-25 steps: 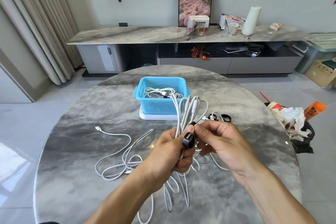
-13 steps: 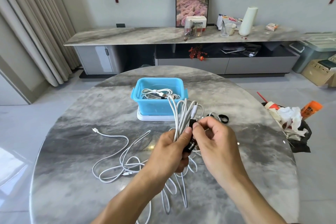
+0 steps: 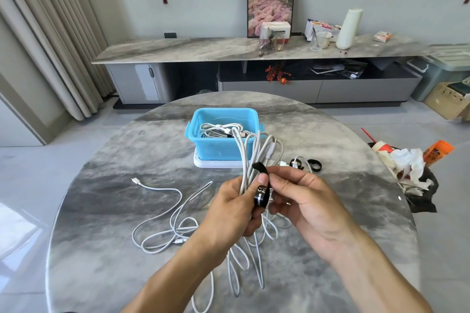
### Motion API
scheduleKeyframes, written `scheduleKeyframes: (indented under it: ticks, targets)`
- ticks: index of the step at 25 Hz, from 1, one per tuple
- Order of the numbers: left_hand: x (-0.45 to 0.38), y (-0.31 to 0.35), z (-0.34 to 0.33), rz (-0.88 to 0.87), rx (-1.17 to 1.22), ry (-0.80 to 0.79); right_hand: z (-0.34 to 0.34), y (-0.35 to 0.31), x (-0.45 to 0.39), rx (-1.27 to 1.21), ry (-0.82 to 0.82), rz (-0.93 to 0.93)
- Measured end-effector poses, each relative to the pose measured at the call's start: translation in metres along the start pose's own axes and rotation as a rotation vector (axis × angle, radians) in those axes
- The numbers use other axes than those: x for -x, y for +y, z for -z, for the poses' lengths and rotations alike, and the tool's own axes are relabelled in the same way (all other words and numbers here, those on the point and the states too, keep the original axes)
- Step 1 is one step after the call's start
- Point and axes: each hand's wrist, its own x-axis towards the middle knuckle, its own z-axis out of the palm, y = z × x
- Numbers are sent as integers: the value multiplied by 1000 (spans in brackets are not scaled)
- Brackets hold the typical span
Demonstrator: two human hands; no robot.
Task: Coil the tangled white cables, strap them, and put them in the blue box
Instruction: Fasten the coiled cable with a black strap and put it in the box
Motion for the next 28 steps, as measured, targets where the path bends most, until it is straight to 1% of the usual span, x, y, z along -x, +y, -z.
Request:
scheduleKeyframes:
  ticks: [2,4,9,11,12,14,16,22,24,28]
  targets:
    - [0,1,0,-3,-19,1,-1,-2,2,87,26,40]
    - [1,3,1,-11,-36,-13,-3,-3,4,91,23,25]
    - [4,9,-1,-75,-67,-71,-2,-5,5,-67,-47,-114]
    - [4,12,-1,-83,-53,-75,1,-7,4,-123,-88,-136]
    - [3,12,0,-85,-46,-75,2,-8,4,-120,-105,-133]
    - [4,11,1,-98,-67,-85,3,-9,6,-31,-115,-98]
    - [4,8,0,-115,-90,-104,3,-9,7,76,-99,-53]
    - [-1,2,3,-122,-143,-85,4,-4,5,247,-54,55]
    - [-2,3,4,-117,-150,-76,3,-4,5,231,-66,46]
    - [-2,6,6,-115,-144,-63,1,-4,6,106,-98,13]
